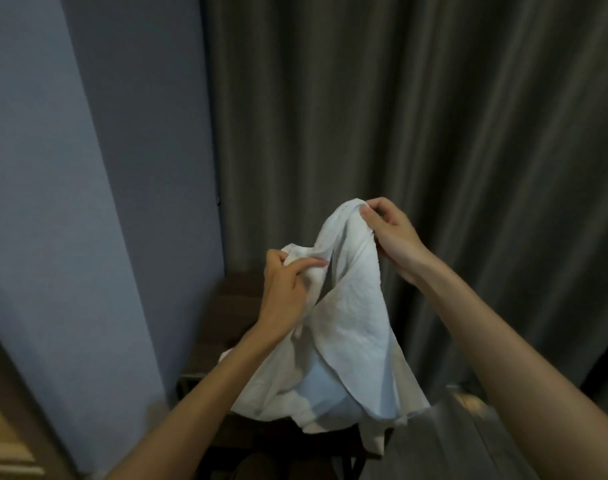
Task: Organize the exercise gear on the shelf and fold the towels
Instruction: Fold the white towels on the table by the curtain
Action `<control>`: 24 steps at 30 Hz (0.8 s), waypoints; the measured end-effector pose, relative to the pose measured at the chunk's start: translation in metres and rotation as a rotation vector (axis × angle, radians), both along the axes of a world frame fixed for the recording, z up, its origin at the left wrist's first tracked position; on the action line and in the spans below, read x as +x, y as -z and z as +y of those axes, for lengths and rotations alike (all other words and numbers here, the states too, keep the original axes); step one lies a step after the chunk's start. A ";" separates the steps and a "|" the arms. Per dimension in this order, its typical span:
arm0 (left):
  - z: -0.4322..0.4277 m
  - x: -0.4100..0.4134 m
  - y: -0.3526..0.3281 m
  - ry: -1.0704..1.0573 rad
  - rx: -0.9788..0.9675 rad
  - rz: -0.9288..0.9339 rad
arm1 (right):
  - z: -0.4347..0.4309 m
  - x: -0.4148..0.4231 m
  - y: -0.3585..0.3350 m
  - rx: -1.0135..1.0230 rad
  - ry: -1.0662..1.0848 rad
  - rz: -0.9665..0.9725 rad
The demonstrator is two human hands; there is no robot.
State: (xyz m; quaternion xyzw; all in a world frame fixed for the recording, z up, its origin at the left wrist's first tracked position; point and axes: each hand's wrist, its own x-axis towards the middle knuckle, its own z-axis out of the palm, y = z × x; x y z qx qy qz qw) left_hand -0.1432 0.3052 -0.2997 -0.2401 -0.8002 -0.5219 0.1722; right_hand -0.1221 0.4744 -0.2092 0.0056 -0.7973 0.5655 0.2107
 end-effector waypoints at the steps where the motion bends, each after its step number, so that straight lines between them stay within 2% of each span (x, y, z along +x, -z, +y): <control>1: 0.000 -0.003 0.002 0.031 -0.072 -0.014 | 0.000 0.001 0.003 0.003 -0.003 -0.003; 5: 0.005 -0.002 0.013 0.250 -0.330 -0.155 | -0.002 0.000 0.012 0.024 -0.025 0.004; 11: -0.001 -0.001 0.039 0.281 -0.524 -0.245 | 0.002 -0.002 0.022 -0.030 0.029 0.056; 13: 0.000 0.002 0.046 0.292 -0.488 -0.256 | 0.004 -0.002 0.022 -0.046 0.027 0.074; 17: -0.011 -0.003 0.035 0.190 -0.423 -0.055 | 0.014 -0.003 0.025 -0.054 0.185 0.148; 20: -0.033 -0.013 0.010 0.034 -0.523 0.169 | 0.028 0.002 0.028 -0.071 0.334 0.168; 22: -0.045 -0.021 -0.014 -0.104 -0.638 0.337 | 0.033 0.006 0.029 -0.093 0.362 0.217; 24: -0.054 -0.025 -0.045 -0.223 -0.659 0.498 | 0.032 0.010 0.025 -0.035 0.368 0.305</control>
